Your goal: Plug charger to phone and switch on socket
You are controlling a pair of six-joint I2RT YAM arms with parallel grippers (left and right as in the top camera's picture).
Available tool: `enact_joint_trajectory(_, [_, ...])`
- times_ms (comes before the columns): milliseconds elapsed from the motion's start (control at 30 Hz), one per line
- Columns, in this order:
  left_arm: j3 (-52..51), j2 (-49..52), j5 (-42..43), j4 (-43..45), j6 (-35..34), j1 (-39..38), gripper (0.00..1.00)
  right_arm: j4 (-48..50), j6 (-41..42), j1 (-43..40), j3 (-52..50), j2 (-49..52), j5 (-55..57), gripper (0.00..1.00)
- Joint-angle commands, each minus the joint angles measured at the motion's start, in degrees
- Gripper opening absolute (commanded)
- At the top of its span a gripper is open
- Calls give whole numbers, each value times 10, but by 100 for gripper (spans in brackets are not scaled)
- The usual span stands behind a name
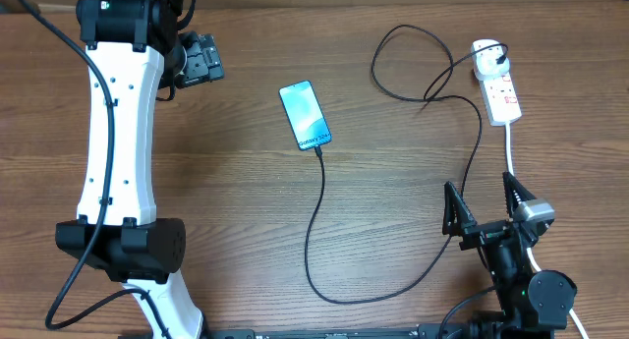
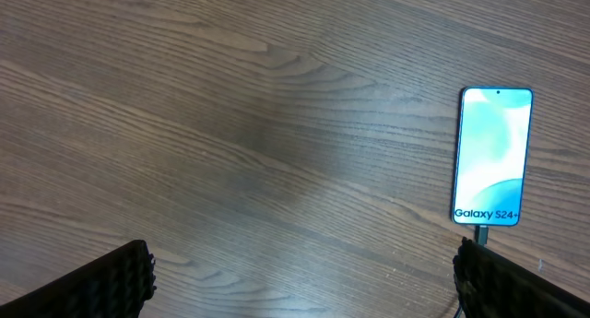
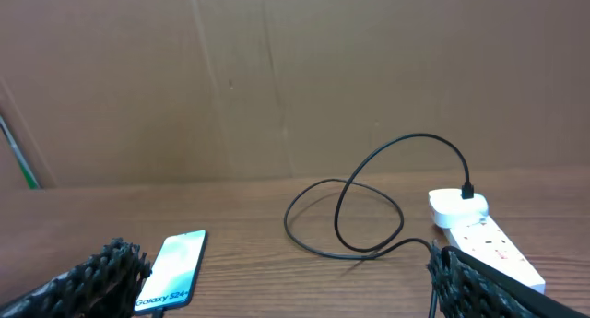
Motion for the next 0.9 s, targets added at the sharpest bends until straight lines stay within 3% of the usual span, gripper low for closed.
enact_joint_trajectory(0, [-2,4,-6,1,-6,2,100,15,-1,3,-5,-7,9,100])
enact_joint_trajectory(633, [-3,4,-6,1,-6,2,100,150,-11,23,-77,-7,15,100])
enact_joint_trajectory(867, [-2,4,-6,1,-6,2,100,137,-14,26,-76,-7,20,100])
